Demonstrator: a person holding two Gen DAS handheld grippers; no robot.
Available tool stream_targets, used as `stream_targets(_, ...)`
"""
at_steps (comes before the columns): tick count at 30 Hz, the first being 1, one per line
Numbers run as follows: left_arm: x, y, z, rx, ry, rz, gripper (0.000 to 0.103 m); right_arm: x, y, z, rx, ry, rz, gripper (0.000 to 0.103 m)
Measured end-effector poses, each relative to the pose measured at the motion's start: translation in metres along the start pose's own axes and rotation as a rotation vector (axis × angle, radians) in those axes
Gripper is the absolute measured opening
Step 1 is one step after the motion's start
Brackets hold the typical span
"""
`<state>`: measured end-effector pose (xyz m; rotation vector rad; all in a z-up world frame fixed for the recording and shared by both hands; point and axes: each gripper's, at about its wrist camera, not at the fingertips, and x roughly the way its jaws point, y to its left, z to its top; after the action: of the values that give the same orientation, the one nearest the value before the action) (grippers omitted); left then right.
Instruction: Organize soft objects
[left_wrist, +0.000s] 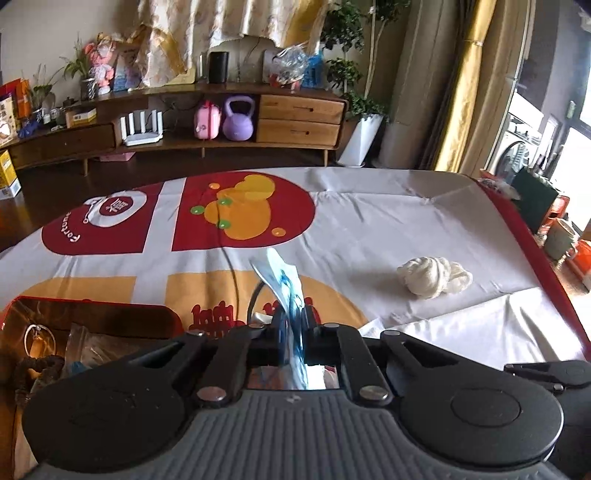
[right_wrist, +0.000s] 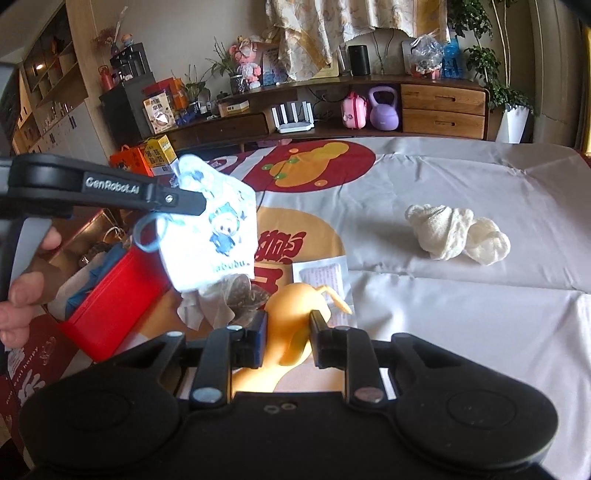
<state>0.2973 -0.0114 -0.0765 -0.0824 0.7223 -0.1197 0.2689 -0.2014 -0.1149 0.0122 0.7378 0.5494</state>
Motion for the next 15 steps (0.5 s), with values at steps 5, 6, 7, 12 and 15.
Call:
stream_targets(5,-0.015,-0.002,-0.002,-0.002,-0.010,-0.012,0.006,-0.015,0.005,0.003,-0.009,-0.026,0.010,0.021)
stream_targets(6,-0.018,-0.002,-0.002,-0.004,-0.011,-0.014,0.006,-0.019,0.007,0.004,-0.014,-0.030,0.011,0.021)
stream_targets(7,-0.020,-0.001,-0.003,-0.008,-0.010,-0.014,0.005,-0.022,0.008,0.005,-0.016,-0.034,0.012,0.021)
stream_targets(12,-0.025,-0.001,-0.009,-0.019,0.002,-0.012,0.004,-0.034,0.011,0.005,-0.022,-0.045,0.010,0.021)
stream_targets(15,-0.024,0.000,-0.014,-0.032,0.030,-0.004,0.005,-0.038,0.008,0.002,-0.016,-0.042,0.010,0.021)
